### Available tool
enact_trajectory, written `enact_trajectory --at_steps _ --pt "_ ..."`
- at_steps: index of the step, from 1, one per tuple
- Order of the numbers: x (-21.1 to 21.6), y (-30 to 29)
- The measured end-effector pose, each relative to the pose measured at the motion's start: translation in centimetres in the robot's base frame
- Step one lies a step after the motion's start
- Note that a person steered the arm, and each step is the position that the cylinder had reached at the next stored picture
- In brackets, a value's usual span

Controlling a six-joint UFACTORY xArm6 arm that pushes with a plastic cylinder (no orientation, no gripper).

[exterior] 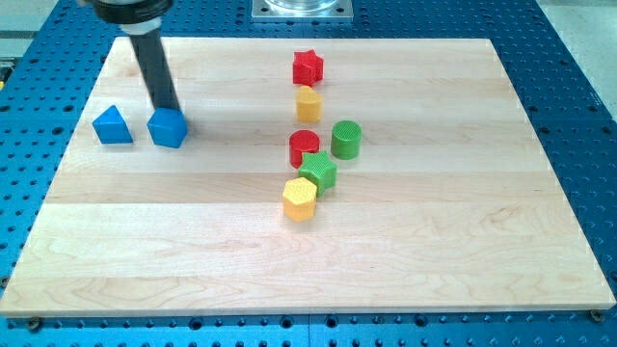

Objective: Push cube into triangle

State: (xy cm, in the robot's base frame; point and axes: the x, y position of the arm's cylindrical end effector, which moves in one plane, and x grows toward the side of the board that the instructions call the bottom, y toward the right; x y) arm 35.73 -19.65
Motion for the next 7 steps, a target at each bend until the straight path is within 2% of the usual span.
enact_trajectory --at_steps 1,3,4,5,7 --pt "0.0 -1.2" --pt "0.4 9.5" --pt "2.4 10.2" --pt "4.8 9.0" --pt "4.8 4.7"
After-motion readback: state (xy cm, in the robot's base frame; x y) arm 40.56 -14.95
